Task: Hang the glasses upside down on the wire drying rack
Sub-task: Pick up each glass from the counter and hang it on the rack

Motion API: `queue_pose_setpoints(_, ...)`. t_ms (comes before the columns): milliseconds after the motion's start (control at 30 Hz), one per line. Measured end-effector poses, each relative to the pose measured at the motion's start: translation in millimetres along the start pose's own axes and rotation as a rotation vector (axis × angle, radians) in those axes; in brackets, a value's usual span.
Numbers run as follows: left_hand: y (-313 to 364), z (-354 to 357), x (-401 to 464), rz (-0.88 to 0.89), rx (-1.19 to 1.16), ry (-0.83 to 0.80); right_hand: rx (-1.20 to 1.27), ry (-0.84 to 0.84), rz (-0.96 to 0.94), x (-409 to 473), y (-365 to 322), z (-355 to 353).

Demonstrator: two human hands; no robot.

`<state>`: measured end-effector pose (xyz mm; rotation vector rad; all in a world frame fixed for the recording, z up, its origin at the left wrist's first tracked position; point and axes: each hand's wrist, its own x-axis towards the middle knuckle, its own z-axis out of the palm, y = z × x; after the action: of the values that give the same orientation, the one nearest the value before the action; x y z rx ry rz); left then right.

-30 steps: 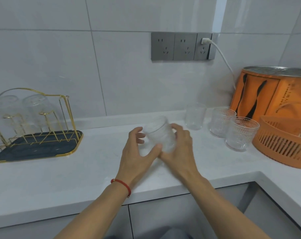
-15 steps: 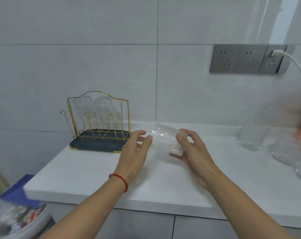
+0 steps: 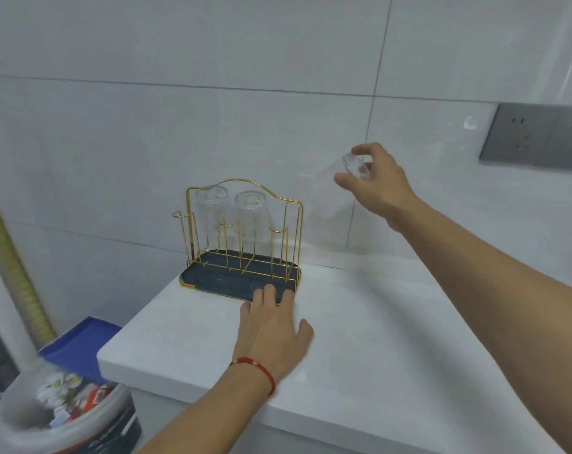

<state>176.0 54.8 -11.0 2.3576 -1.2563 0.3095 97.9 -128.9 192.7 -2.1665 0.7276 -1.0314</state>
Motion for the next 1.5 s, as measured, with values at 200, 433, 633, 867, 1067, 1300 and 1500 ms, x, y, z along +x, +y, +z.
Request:
queue_pose_setpoints(200,-0.3,-0.9,-1.0,-0.011,-0.008,-0.017,-0.05,-0.212,-0.031,40.2,-11.3,24.4)
queue_pose_setpoints(433,0.8,-2.1,0.0,-0.021,0.02,-0.036,-0.055,-0.407,-0.056,56.9,-0.2,52.4)
queue_pose_setpoints(633,0.7,-0.2,0.3,-0.015,0.044,-0.044,-0.054,-0.525,-0.107,57.5,15.8,70.2)
queue_pose_setpoints(867,0.3,0.9,0.5,-0.014,0.033,-0.009,0.022,-0.611,-0.085,56.8,28.5,78.2)
queue_pose_setpoints(1067,0.4,-0.2,1.8,-0.01,0.016,-0.006,-0.031,-0.551,-0.131,47.6,30.0,65.3)
queue_pose_setpoints(1300,-0.8,-2.5,0.5,0.035,-0.041,0.009,-0.116,-0.297,-0.199,-28.5,78.3,6.4)
queue_pose_setpoints(1500,17.6,-11.5,-5.2,0.22,-0.14,0.055,-0.253,-0.114,0.036,-116.2,145.6,-66.0)
